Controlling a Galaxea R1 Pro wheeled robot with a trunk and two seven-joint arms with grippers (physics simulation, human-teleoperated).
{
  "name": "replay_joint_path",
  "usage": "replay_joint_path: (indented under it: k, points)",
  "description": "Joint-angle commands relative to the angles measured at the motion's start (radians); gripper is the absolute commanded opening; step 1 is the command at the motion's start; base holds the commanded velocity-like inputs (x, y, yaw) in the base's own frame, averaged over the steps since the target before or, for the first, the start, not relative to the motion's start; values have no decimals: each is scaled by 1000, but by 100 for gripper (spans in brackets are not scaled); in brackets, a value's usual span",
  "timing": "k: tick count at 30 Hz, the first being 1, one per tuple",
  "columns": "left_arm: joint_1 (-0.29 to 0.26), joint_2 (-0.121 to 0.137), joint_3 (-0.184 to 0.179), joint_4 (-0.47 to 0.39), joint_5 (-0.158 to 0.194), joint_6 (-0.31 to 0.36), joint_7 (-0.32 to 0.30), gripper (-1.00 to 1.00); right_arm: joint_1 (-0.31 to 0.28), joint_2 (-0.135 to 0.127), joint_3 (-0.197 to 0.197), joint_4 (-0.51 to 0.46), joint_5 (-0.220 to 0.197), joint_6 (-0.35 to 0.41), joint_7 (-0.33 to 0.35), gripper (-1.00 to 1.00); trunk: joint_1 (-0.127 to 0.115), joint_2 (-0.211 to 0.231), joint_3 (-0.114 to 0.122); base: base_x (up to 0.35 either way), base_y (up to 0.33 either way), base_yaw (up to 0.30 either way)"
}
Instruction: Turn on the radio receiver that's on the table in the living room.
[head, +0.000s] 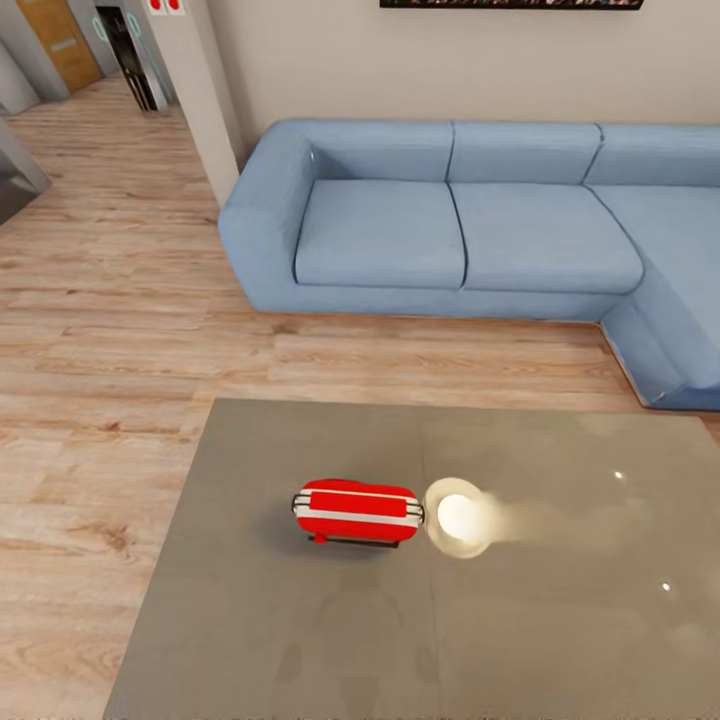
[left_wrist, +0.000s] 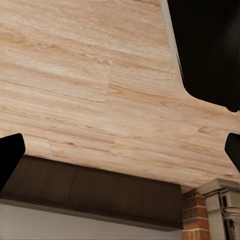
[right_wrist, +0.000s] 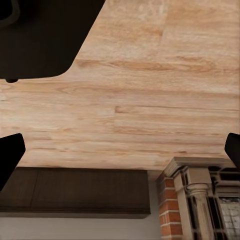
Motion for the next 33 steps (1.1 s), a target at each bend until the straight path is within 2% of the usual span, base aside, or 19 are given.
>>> replay_joint_path:
  k: [1, 14, 33]
  points:
    - [0, 0, 0, 0, 0, 0, 0, 100, 0, 0, 0, 0, 0, 0, 0, 100, 0, 0, -2, 0, 0, 0]
    - [1, 0, 0, 0, 0, 0, 0, 100, 0, 0, 0, 0, 0, -1, 4, 100, 0, 0, -21, 0, 0, 0]
    - [0, -7, 4, -7, 1, -1, 0, 100, 0, 2, -3, 0, -4, -4, -6, 100, 0, 0, -23, 0, 0, 0]
